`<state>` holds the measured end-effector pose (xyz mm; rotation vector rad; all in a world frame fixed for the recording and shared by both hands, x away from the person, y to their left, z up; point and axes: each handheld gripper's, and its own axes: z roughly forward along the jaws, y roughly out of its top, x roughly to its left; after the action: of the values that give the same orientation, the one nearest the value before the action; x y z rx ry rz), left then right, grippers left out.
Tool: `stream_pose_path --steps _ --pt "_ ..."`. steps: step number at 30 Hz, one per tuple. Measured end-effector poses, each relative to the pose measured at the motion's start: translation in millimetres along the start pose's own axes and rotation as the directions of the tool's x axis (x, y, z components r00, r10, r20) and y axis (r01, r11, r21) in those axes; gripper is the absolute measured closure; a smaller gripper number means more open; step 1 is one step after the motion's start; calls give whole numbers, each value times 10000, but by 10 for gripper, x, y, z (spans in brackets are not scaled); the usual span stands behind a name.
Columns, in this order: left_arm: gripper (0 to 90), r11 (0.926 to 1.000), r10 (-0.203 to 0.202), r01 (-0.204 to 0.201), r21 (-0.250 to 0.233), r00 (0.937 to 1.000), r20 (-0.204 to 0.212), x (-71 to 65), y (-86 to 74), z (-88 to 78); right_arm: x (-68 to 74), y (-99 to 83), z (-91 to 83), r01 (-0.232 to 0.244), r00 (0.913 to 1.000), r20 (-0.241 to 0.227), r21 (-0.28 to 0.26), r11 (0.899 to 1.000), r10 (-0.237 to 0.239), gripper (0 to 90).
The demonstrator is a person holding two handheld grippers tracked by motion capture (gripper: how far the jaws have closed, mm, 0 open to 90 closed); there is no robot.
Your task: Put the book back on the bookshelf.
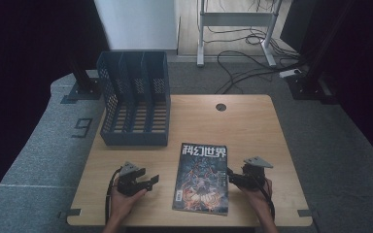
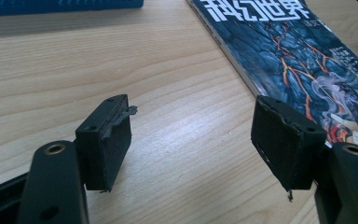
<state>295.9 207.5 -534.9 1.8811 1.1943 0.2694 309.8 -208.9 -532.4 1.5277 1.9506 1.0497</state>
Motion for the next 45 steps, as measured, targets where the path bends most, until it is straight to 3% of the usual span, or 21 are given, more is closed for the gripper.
stream_pose_path --steps 4,15,26,39,45 --pt "285 10000 -36 36 40 9999 -114 -40 4 20 75 0 6 171 9998 -55 34 9998 -170 148" --pt "289 9998 63 -68 199 9996 275 -147 2 90 186 12 7 138 9991 -391 -17 9999 -138 149" --pt "295 9993 314 -323 161 9981 527 -289 37 171 394 -8 75 611 9945 -858 184 9980 -593 149" --pt "295 9991 370 -379 168 9980 509 -292 34 169 509 -66 169 816 9887 -1309 564 9951 -737 145" --pt "296 9990 383 -394 201 9978 543 -293 31 174 529 -81 199 856 9905 -1135 687 9940 -774 137"
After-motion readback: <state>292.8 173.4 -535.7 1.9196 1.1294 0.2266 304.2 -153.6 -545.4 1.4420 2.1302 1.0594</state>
